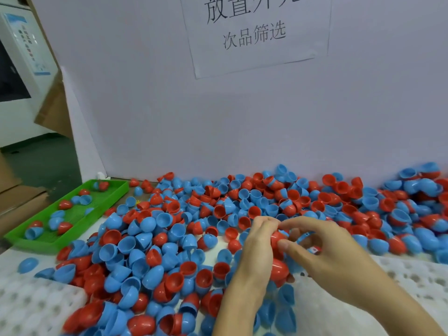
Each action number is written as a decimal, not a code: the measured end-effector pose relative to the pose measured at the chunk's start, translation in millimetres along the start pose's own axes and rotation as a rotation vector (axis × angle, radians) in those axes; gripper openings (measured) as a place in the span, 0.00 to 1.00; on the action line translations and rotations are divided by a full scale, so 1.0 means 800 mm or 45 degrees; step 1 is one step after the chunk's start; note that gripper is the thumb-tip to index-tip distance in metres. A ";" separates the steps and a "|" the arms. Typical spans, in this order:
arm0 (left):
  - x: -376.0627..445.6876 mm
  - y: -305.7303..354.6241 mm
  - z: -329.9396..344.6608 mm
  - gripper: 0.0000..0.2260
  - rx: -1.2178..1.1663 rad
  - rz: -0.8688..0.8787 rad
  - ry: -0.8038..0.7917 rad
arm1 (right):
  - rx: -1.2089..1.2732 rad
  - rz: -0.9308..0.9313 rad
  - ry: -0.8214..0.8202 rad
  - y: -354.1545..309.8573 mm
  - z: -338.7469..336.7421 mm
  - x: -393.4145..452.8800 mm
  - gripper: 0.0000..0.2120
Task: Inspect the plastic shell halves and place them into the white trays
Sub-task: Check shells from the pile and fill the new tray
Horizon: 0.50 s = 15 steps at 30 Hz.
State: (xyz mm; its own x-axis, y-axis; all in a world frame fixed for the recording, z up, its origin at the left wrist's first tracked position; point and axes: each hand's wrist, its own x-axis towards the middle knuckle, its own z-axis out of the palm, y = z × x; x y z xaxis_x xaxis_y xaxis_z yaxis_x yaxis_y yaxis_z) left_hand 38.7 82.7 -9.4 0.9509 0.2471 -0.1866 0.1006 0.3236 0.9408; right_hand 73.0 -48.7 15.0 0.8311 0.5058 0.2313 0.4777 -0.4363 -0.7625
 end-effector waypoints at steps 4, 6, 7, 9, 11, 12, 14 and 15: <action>-0.003 0.000 0.005 0.13 -0.041 -0.036 -0.064 | 0.041 0.019 0.062 0.004 -0.003 0.002 0.09; -0.005 0.002 0.008 0.12 -0.109 -0.060 -0.069 | 0.054 0.014 0.079 0.003 -0.006 0.002 0.09; -0.006 0.004 0.009 0.12 -0.129 -0.081 -0.068 | 0.058 0.012 0.080 0.002 -0.007 0.001 0.09; -0.007 0.005 0.011 0.16 -0.137 -0.119 -0.067 | 0.068 0.006 0.051 0.000 -0.007 -0.001 0.10; -0.007 0.005 0.013 0.19 -0.131 -0.130 -0.070 | 0.053 -0.015 0.038 -0.002 -0.005 -0.002 0.11; -0.008 0.005 0.014 0.20 -0.143 -0.138 -0.071 | 0.040 -0.031 0.062 -0.004 -0.004 -0.002 0.10; -0.011 0.008 0.016 0.23 -0.199 -0.182 -0.090 | 0.048 -0.055 0.128 -0.004 -0.002 0.000 0.09; -0.012 0.011 0.016 0.24 -0.238 -0.202 -0.113 | 0.077 -0.057 0.152 -0.003 -0.002 0.001 0.09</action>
State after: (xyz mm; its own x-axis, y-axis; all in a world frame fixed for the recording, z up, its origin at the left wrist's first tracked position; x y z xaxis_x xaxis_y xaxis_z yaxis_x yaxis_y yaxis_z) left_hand 34.4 71.2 4.1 0.9502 0.1015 -0.2946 0.2026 0.5171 0.8316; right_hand 73.0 -48.1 18.3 0.8389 0.4300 0.3335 0.5003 -0.3680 -0.7838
